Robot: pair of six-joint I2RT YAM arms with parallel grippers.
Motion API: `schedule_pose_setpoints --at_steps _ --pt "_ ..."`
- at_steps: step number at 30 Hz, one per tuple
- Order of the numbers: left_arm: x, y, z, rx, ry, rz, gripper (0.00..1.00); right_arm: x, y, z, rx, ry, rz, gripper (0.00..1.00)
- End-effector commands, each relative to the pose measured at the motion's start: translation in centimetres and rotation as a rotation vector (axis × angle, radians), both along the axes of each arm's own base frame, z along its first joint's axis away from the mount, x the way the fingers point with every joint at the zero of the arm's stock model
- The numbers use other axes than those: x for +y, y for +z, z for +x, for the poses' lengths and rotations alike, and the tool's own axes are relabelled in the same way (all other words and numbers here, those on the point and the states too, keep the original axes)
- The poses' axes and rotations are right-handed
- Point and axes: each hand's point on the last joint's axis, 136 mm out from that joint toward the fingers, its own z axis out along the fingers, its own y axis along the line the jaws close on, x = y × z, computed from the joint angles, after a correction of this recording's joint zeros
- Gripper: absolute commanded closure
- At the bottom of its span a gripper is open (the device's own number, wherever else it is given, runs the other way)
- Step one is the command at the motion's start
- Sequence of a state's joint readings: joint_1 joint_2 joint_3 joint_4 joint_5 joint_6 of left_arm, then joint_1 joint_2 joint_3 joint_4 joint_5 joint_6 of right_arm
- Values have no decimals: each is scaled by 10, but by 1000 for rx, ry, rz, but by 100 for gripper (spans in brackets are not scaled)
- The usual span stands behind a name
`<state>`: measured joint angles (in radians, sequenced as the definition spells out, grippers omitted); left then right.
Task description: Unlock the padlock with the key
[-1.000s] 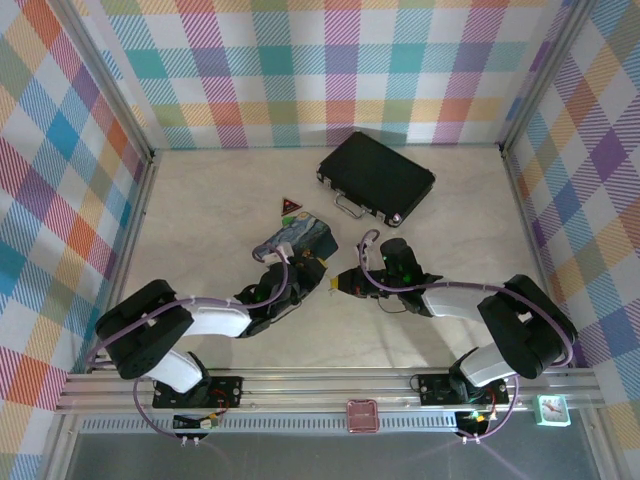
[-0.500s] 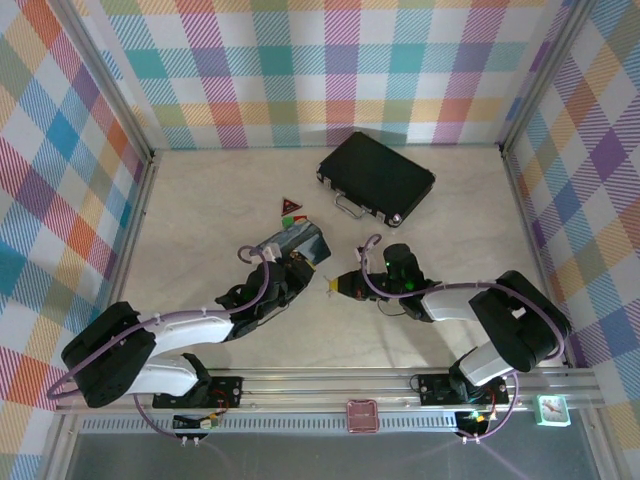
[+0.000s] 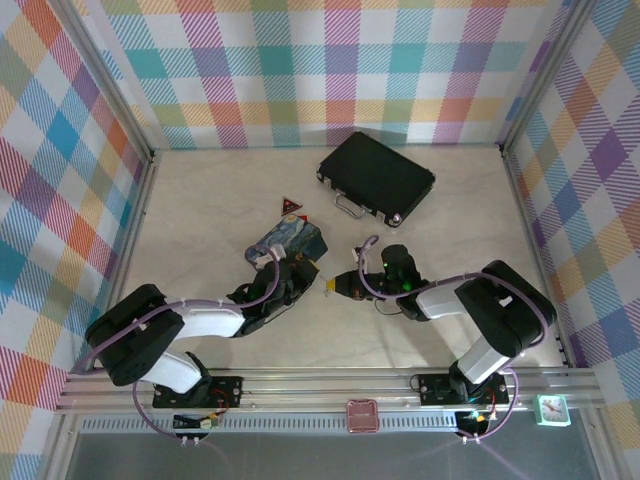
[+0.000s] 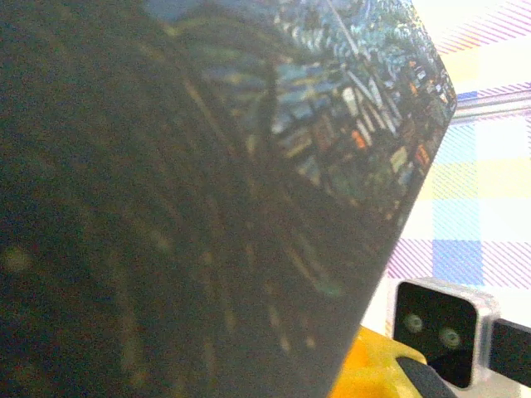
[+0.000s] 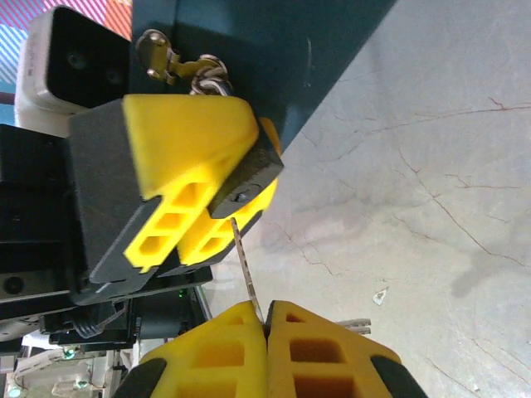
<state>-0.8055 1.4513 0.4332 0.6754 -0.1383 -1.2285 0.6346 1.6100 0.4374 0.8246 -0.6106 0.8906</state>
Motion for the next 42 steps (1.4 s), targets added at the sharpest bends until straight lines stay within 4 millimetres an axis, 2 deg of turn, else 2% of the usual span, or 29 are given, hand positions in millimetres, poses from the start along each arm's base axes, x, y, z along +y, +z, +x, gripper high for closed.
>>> schedule_pose_setpoints --at_steps 1,8,12,15,20,27,36,42 --pt "-11 25 9 -45 -4 -109 100 4 0 -2 -1 15 30 100" --pt "-10 15 8 -23 5 -110 100 8 2 2 -13 15 51 100" --pt "-19 2 9 -2 -20 -123 100 13 6 4 -12 40 55 100" --pt "-23 -7 10 3 -8 -202 100 11 4 3 7 28 55 100" --pt "-31 -9 14 -27 -7 -344 100 11 -5 5 34 17 42 100" --pt "-25 -12 12 -32 21 -318 100 -10 -17 5 48 -48 -28 100" --pt "-28 -13 11 -22 17 -314 100 -25 0 16 -11 -90 -73 100" --pt "-25 -11 10 -32 21 -290 100 -19 1 17 3 -70 -38 100"
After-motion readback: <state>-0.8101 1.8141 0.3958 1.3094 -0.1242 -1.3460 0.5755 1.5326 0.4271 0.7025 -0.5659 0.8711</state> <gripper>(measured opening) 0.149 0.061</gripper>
